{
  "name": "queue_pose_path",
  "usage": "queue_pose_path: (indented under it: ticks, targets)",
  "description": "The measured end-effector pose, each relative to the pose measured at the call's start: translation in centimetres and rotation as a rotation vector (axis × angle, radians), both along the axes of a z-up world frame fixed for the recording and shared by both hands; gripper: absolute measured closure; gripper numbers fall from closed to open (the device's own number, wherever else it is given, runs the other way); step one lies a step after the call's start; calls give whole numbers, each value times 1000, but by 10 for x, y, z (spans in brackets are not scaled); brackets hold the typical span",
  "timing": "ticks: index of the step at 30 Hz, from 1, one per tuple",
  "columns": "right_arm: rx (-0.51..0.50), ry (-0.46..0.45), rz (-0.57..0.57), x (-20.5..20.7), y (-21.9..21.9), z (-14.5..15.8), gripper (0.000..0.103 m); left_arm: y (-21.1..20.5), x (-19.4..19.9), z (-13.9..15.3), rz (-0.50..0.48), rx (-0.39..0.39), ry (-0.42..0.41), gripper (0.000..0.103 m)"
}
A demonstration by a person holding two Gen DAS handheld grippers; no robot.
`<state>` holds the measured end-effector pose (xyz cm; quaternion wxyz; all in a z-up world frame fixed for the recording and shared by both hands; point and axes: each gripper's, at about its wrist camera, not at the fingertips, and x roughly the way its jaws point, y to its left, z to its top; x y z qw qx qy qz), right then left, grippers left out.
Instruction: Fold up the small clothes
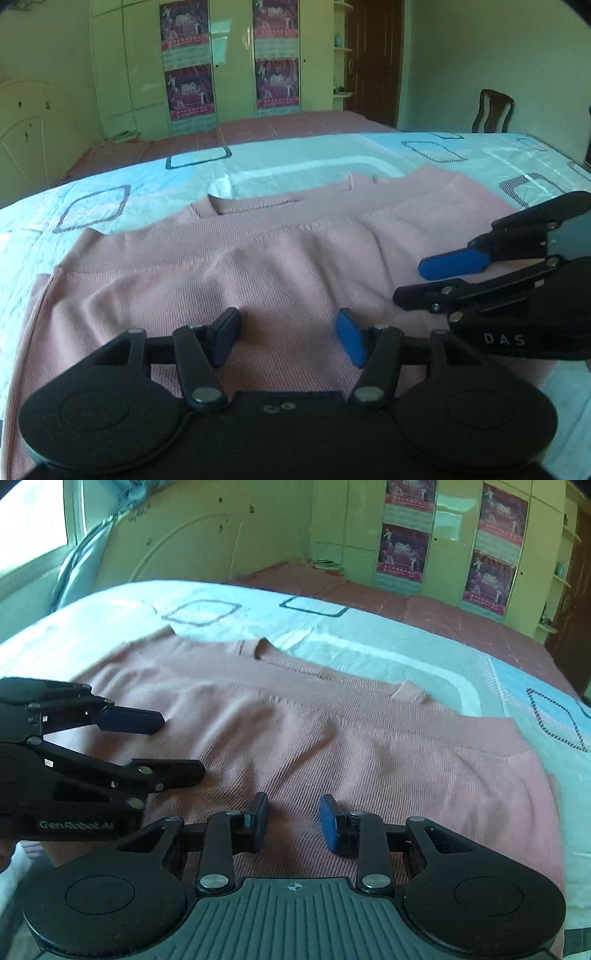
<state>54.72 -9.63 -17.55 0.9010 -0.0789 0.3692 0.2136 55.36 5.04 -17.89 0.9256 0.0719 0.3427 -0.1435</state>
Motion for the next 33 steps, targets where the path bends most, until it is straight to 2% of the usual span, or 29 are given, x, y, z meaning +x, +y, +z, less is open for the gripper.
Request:
queue_pose_path:
  ticks: [3, 5, 8, 11, 16, 19, 20, 23, 25, 27, 28, 30, 33]
  targets:
    - [-5, 21, -7, 0, -2, 4, 73, 7, 0, 4, 14, -18, 23, 45]
    - [-34, 18, 9, 0, -1, 5, 73, 10, -3, 5, 16, 3, 20, 45]
    - [-22, 15, -17, -1, -10, 10, 73, 19, -8, 8, 35, 11, 21, 45]
    - [1, 5, -117, 1, -39, 14, 73, 33, -13, 11, 52, 27, 19, 43]
    - [-41, 54, -179, 6, -87, 8, 73, 58, -15, 13, 96, 38, 24, 42]
    - [-47, 71, -227, 7, -116, 3, 73, 79, -15, 13, 140, 30, 30, 36]
    - [-76, 73, -261, 6, -125, 1, 73, 87, -16, 12, 157, 24, 31, 36]
    - [-26, 78, -322, -2, -152, -1, 73, 107, -19, 10, 204, 20, 35, 34]
    - [-16, 45, -361, -14, -152, 8, 73, 110, -24, 13, 217, 5, 36, 34]
    - [55, -41, -372, -36, -145, 27, 73, 101, -35, 25, 223, 25, -10, 38]
    - [96, -55, -356, -45, -138, 34, 73, 95, -41, 30, 223, 13, -32, 38]
    - [124, -60, -277, -59, -110, 40, 73, 77, -52, 36, 186, -48, -42, 38]
    - [128, -30, -158, -68, -62, 36, 73, 40, -57, 30, 113, -37, -15, 38]
